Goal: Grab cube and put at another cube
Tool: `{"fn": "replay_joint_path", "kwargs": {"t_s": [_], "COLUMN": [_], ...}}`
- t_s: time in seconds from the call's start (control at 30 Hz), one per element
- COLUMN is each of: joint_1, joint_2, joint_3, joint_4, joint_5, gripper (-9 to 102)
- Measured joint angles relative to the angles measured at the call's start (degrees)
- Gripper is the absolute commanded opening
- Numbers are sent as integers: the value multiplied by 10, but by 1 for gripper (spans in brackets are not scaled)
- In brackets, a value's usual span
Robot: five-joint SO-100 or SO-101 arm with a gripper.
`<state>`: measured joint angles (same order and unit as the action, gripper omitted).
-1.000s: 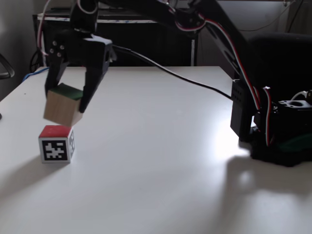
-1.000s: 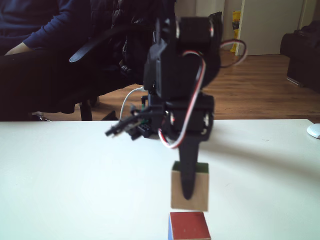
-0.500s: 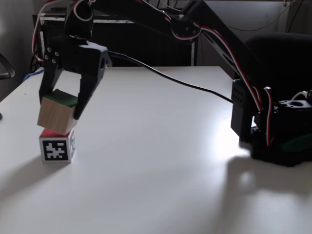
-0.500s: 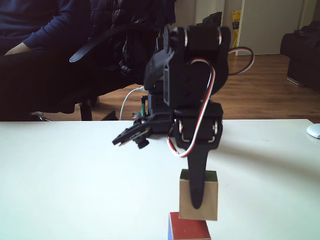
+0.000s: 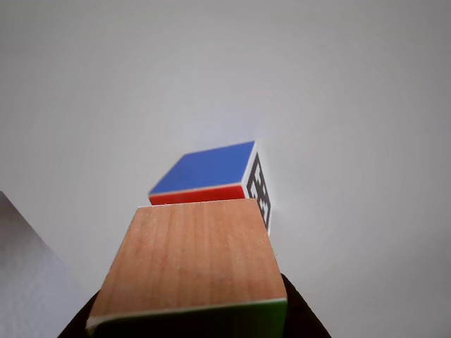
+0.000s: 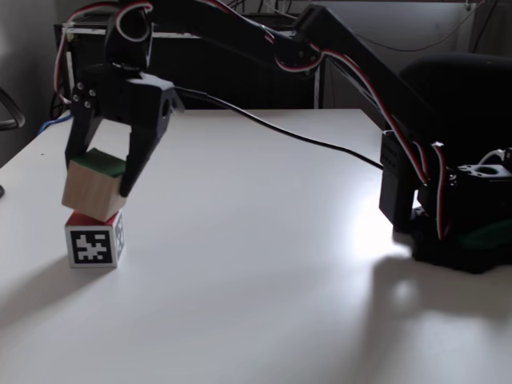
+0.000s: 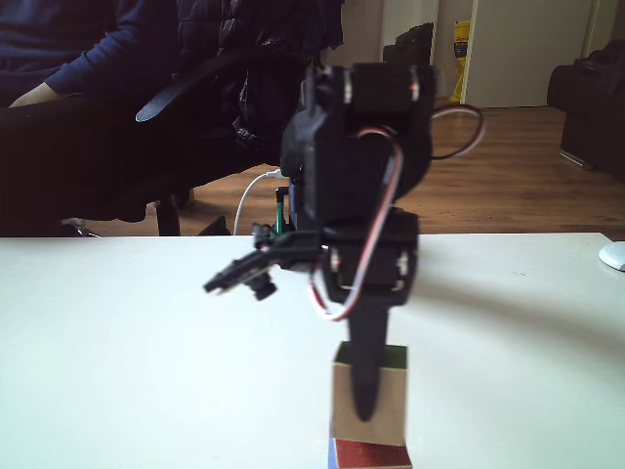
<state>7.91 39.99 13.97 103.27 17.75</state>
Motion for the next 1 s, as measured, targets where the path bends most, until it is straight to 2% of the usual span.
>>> {"fn": "replay_joint_path", "kwargs": {"t_s": [0.3,1.0], "joint_1": [-1,-1], "joint_2": [-9,-11], "joint_3": [-9,-9], "joint_4": [0,0], "joint_5": [-9,-12], "gripper": [17,40]}}
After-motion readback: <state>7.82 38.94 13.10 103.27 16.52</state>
